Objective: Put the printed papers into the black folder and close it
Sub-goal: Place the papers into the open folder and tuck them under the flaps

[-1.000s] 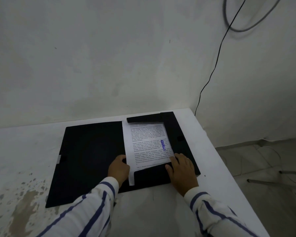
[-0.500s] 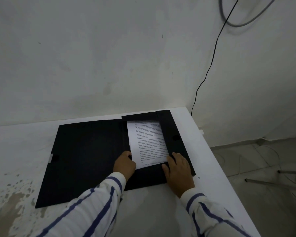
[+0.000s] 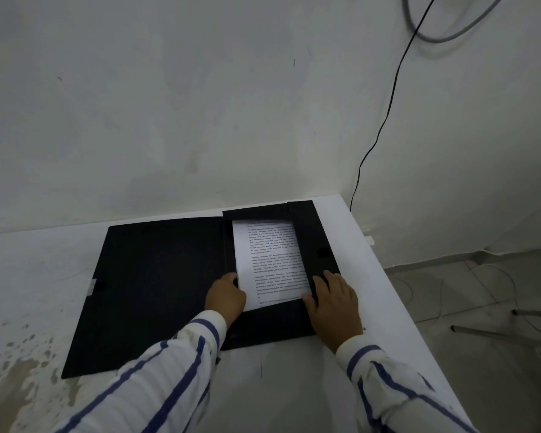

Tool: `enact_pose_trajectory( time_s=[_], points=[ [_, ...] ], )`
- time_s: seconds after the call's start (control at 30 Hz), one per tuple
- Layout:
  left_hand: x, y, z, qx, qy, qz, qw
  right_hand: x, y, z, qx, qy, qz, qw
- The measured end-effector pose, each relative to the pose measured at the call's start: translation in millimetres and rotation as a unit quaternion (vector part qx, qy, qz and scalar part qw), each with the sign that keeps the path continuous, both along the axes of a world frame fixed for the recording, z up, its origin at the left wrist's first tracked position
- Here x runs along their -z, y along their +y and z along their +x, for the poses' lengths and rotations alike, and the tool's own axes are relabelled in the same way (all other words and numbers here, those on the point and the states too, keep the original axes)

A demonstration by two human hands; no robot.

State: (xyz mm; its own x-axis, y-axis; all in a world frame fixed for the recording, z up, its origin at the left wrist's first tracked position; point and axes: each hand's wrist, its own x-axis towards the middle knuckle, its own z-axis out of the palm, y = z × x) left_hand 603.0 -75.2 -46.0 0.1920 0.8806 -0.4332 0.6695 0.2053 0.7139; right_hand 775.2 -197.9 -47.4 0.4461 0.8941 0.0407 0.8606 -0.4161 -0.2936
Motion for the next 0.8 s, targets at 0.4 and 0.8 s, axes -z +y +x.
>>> enact_pose_trajectory(
  time_s=[0.4, 0.8],
  points=[
    [1, -6, 2, 0.001, -0.007, -0.002, 1.000, 1, 1, 0, -0.006, 0.008, -0.019, 1.000],
    [-6, -2, 5, 0.023, 0.002, -0.014, 1.000, 1, 0, 0, -0.013, 0.002, -0.026, 1.000]
  ],
)
